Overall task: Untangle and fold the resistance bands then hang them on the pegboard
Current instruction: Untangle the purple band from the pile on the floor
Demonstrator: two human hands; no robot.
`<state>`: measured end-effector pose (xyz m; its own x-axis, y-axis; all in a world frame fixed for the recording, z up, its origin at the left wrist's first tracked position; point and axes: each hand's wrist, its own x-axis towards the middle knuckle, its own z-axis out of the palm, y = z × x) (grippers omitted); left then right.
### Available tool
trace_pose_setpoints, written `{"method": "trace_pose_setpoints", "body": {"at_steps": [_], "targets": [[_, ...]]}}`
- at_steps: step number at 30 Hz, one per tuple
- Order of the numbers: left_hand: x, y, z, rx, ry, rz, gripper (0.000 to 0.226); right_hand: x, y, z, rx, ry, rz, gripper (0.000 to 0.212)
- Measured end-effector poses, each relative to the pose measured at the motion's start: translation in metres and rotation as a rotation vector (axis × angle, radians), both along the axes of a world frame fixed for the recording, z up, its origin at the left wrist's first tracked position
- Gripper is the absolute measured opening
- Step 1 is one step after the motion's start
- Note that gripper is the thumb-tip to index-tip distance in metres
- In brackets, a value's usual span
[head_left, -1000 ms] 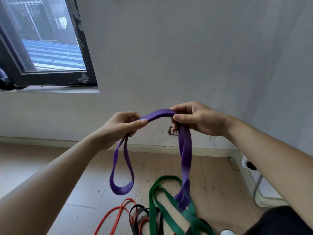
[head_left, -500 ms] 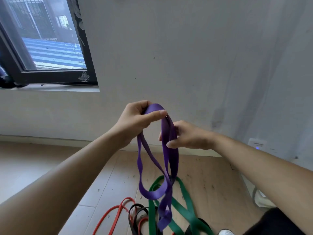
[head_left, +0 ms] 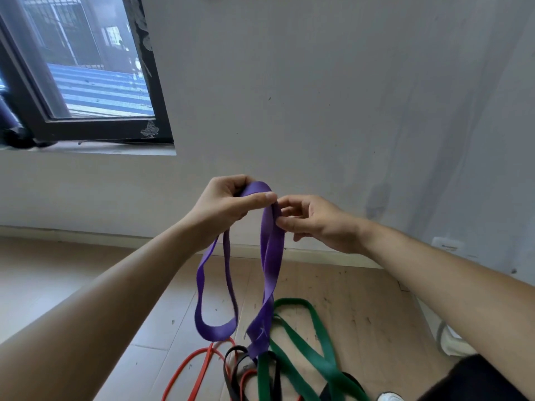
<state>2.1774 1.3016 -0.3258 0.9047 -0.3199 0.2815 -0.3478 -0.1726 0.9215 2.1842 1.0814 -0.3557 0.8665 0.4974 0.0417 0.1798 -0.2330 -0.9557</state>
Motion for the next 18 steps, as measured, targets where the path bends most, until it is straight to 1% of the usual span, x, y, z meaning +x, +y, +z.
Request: {"method": "trace_pose_setpoints", "body": {"at_steps": [3, 7, 9, 11, 13, 14, 16, 18], "targets": [[0.001, 0.003, 0.002, -0.046, 0.012, 0.031, 0.037, 0.003, -0.002, 0.002, 0.024, 0.001, -0.004, 0.031], [0.005, 0.01, 0.001, -0.086, 0.036, 0.012, 0.03, 0.007, -0.012, 0.013, 0.102, 0.043, 0.039, 0.023], [0.007, 0.013, 0.001, -0.06, 0.034, -0.02, 0.032, 0.007, -0.02, 0.024, 0.169, 0.032, 0.014, 0.025], [0.008, 0.015, 0.001, -0.045, 0.045, -0.065, 0.036, 0.007, -0.025, 0.032, 0.227, -0.017, -0.049, 0.032], [0.007, 0.013, 0.003, -0.078, 0.059, -0.118, 0.032, 0.008, -0.024, 0.03, 0.185, -0.044, -0.074, 0.041], [0.007, 0.011, 0.004, -0.106, 0.065, -0.137, 0.027, 0.008, -0.021, 0.025, 0.145, -0.028, -0.058, 0.043], [0.007, 0.008, 0.005, -0.151, 0.072, -0.157, 0.019, 0.008, -0.014, 0.011, 0.076, 0.034, 0.024, 0.04], [0.007, 0.007, 0.004, -0.147, 0.067, -0.165, 0.022, 0.009, -0.01, 0.001, 0.038, 0.08, 0.093, 0.037]]}}
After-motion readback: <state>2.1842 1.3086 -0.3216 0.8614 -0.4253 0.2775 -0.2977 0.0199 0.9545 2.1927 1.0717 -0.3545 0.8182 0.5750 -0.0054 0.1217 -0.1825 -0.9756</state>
